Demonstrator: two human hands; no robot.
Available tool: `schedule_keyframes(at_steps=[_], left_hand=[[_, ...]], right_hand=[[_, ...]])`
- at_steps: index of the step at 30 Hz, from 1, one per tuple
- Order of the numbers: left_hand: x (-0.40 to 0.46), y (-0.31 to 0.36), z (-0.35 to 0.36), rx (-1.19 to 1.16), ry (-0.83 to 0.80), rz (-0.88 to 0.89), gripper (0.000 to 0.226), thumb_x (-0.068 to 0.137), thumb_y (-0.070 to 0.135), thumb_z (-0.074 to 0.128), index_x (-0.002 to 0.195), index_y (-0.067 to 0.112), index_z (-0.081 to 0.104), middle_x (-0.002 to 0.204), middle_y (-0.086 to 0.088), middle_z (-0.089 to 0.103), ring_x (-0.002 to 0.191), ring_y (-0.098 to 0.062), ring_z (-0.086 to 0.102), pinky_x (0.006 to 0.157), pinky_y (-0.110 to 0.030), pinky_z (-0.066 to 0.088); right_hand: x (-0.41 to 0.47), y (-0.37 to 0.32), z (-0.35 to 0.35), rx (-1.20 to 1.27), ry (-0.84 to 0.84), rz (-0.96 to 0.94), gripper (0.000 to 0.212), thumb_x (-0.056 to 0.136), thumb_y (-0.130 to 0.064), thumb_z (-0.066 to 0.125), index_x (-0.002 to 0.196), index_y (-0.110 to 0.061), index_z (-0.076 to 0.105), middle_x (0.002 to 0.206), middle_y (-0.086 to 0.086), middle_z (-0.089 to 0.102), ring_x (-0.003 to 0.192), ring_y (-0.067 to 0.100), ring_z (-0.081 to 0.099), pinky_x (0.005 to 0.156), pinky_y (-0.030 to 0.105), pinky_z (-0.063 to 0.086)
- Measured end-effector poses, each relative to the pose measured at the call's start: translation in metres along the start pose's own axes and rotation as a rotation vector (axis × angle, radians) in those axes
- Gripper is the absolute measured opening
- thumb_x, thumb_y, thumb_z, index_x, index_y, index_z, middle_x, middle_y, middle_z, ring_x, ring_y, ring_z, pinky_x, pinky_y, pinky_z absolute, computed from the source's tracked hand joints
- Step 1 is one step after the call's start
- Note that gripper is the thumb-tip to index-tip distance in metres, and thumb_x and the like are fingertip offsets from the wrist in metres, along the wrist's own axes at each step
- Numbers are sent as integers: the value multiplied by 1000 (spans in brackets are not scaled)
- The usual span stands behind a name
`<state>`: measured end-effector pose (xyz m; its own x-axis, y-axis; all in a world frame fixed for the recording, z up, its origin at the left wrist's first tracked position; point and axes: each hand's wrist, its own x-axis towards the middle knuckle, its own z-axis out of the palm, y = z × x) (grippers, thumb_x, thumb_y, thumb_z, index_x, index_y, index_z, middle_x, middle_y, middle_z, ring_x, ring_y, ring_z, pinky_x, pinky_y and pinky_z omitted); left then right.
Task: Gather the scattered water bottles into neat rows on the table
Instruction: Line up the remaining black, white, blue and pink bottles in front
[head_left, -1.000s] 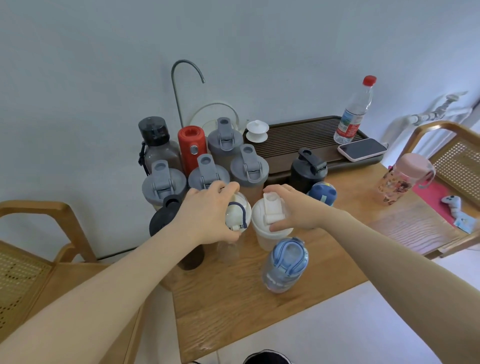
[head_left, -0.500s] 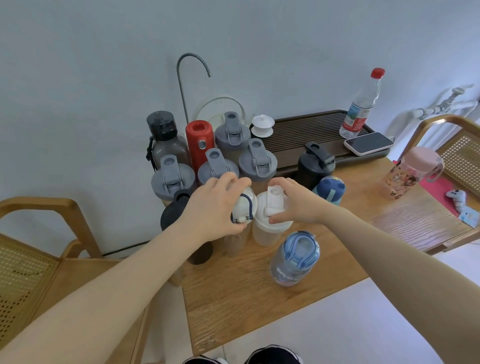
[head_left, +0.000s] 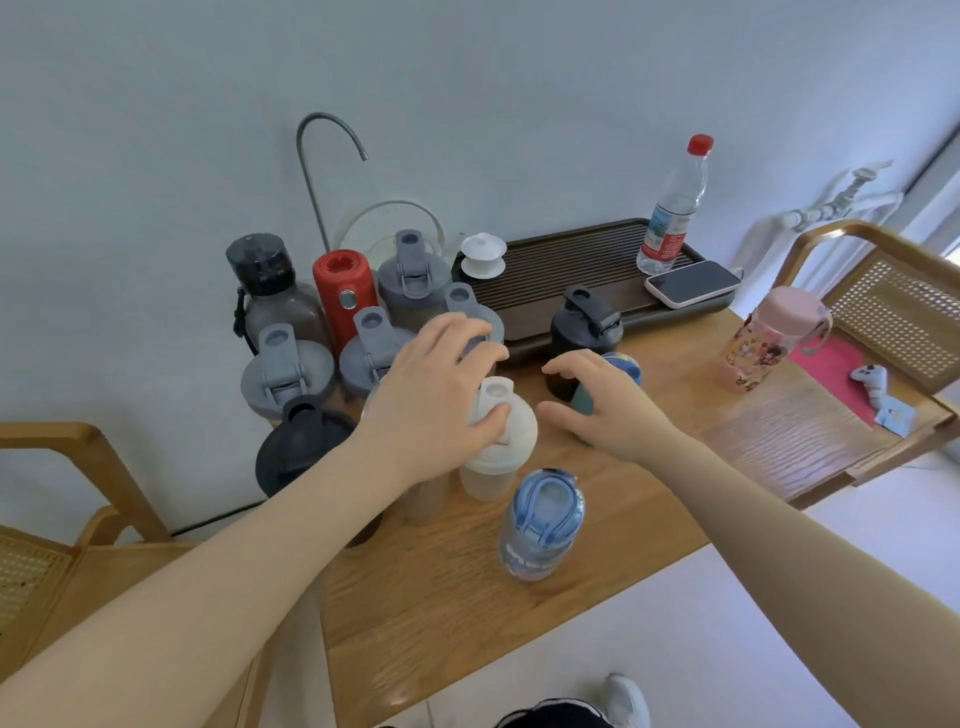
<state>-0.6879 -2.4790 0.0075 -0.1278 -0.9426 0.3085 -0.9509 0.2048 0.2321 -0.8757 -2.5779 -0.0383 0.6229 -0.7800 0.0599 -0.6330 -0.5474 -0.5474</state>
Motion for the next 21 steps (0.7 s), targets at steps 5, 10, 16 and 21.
schedule_keyframes(at_steps=[5,10,16,21], left_hand=[[48,51,27,-116,41,92,47,75,37,44,106,6,60,114,-14,60,116,-31,48,101,-31,33],[100,98,60,-174,27,64,50,74,41,42,108,8,59,114,-11,60,116,-25,45,99,-33,34],[140,119,101,-85,-72,-108,53,75,40,44,115,7,56,120,-10,56,120,-28,44,102,-42,39],[147,102,119,-49,-130,-433,48,85,24,57,129,11,43,136,-8,43,127,-27,35,102,-40,35]], right_hand=[[-14,65,-44,9,276,84,15,86,-11,60,99,-5,65,106,11,63,100,25,56,78,19,33],[-16,151,-101,-61,437,261,27,84,-11,58,110,-6,60,123,15,55,120,32,44,98,31,30],[10,235,-148,-110,358,533,66,82,-39,59,139,-18,33,150,14,28,139,34,21,111,47,23],[33,258,-155,18,90,557,75,76,-41,62,139,-21,27,138,17,35,116,44,48,96,50,45]])
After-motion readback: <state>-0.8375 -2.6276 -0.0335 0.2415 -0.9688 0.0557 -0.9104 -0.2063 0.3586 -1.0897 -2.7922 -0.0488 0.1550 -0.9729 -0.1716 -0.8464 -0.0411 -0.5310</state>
